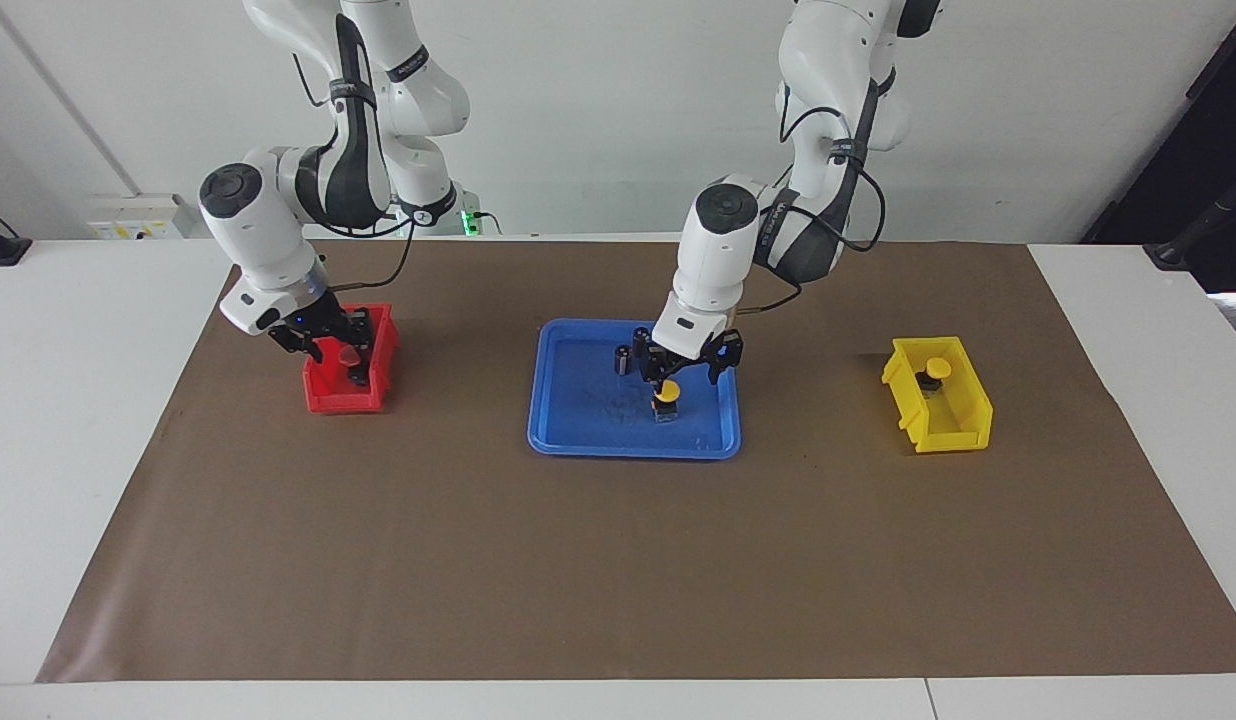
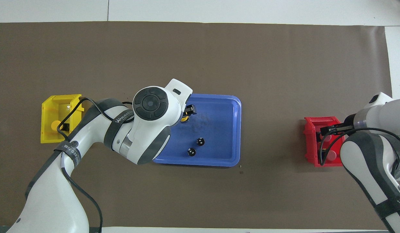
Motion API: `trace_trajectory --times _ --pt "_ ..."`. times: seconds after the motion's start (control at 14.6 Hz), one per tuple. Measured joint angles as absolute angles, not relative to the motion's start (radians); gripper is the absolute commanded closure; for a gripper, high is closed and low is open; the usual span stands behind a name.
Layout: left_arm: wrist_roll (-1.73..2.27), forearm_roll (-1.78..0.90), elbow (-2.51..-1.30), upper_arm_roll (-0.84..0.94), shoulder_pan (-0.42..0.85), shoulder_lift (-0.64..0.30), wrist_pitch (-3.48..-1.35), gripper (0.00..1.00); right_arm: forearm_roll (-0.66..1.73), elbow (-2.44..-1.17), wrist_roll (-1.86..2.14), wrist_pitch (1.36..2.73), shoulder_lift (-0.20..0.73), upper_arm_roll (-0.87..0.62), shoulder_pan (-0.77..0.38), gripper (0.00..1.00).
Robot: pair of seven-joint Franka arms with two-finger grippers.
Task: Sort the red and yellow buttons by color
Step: 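Grasp the second yellow button with the left gripper while the right gripper withdraws, then carry the yellow button into the yellow bin and open the left gripper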
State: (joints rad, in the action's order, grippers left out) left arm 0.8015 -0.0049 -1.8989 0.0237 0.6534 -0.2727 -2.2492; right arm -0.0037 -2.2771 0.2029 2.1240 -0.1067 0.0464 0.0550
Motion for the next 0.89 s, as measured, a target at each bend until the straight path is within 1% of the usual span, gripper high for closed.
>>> trace_trajectory --times 0.07,0.14,0.27,0.41,0.68,0.75,0.89 --pt "0.81 -0.005 -1.895 0.023 0.661 -0.28 -2.252 0.19 -0.004 -2.238 0.203 2.084 -0.107 0.045 0.055 0.14" --pt "0.814 -0.005 -1.892 0.023 0.665 -0.285 -2.254 0.3 -0.004 -2.203 0.203 2.049 -0.107 0.043 0.054 0.0" --pt "0.82 -0.005 -1.889 0.023 0.666 -0.289 -2.255 0.56 -0.003 -2.122 0.203 1.976 -0.107 0.042 0.045 0.0" --pt "0.837 -0.005 -1.889 0.023 0.666 -0.29 -2.255 0.97 -0.003 -2.013 0.2 1.874 -0.107 0.039 0.042 0.0" --pt "0.858 -0.005 -1.882 0.023 0.667 -0.29 -2.251 0.99 -0.003 -1.803 0.153 1.685 -0.103 0.039 0.044 0.0" --pt "0.861 -0.005 -1.862 0.023 0.667 -0.29 -2.225 0.99 -0.004 -1.748 0.148 1.636 -0.093 0.04 0.047 0.0" --pt "0.865 -0.005 -1.787 0.018 0.667 -0.289 -2.097 0.99 -0.013 -1.653 0.147 1.563 -0.059 0.047 0.05 0.0"
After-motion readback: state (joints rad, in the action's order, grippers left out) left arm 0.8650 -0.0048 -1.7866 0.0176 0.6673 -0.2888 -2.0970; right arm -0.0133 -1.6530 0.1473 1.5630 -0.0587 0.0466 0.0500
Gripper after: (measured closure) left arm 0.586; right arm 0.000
